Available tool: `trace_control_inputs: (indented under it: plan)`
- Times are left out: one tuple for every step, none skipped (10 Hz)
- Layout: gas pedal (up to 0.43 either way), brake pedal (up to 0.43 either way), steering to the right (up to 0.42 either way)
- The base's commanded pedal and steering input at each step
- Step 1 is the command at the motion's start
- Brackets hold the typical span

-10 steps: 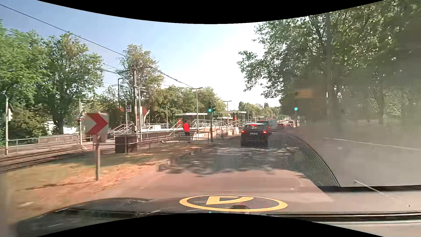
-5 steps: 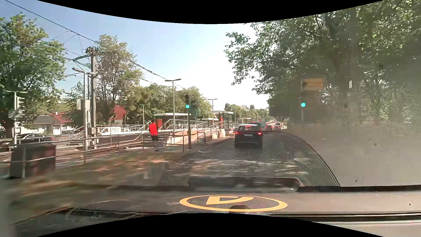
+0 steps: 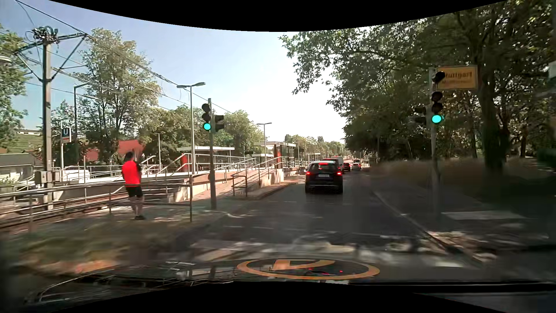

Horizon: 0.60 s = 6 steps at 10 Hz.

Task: Follow the waypoints while adhering to traffic rules and regulations

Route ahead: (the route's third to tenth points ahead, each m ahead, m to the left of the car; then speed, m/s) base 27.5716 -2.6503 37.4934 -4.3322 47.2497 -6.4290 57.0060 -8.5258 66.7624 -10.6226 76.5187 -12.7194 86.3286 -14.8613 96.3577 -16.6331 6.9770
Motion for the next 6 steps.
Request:
trace_control_inputs:
  plan:
    - [0.000,0.195,0.047]
    - [0.000,0.189,0.047]
    - [0.000,0.189,0.046]
    - [0.000,0.183,0.046]
    - [0.000,0.183,0.046]
    - [0.000,0.177,0.046]
